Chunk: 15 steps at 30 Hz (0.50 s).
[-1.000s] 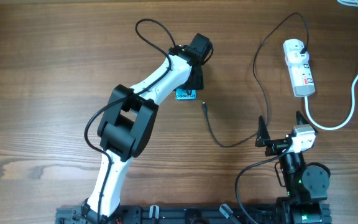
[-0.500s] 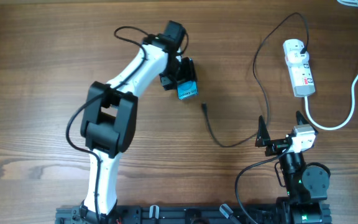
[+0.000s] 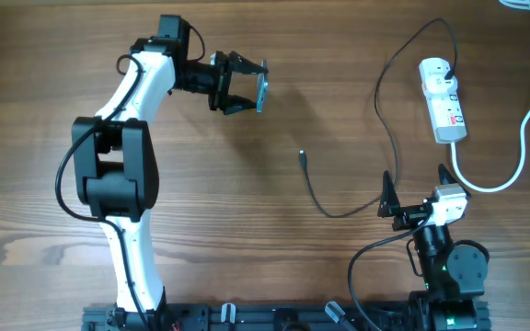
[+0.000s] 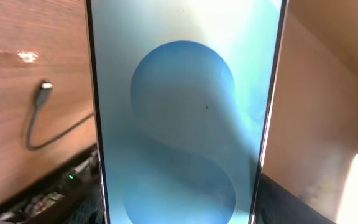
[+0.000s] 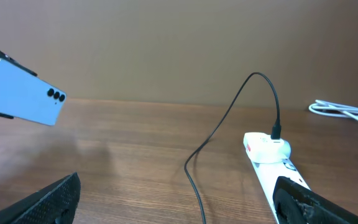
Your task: Plug charger to phone and switch on socket
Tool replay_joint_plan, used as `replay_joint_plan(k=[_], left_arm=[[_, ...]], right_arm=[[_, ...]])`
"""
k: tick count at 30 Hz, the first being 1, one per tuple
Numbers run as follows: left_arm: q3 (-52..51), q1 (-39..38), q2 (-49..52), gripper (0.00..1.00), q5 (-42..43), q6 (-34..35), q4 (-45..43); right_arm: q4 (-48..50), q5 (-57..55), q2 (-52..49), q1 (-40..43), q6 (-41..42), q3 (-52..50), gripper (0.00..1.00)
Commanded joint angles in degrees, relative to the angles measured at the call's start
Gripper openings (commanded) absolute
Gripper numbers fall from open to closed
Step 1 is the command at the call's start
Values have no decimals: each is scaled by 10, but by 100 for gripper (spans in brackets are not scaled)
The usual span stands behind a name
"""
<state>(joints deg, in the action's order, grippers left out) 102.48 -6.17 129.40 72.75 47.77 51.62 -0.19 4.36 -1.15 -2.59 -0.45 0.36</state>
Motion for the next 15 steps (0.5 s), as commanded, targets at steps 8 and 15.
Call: replay_joint_plan(k=[8, 15], left_arm=[[-2, 10, -28, 66, 69, 11, 0], [-2, 5, -28, 66, 61, 19, 0]], right_arm=[[453, 233, -19, -1, 465, 23, 100], [-311, 389, -494, -3, 132, 755, 100]])
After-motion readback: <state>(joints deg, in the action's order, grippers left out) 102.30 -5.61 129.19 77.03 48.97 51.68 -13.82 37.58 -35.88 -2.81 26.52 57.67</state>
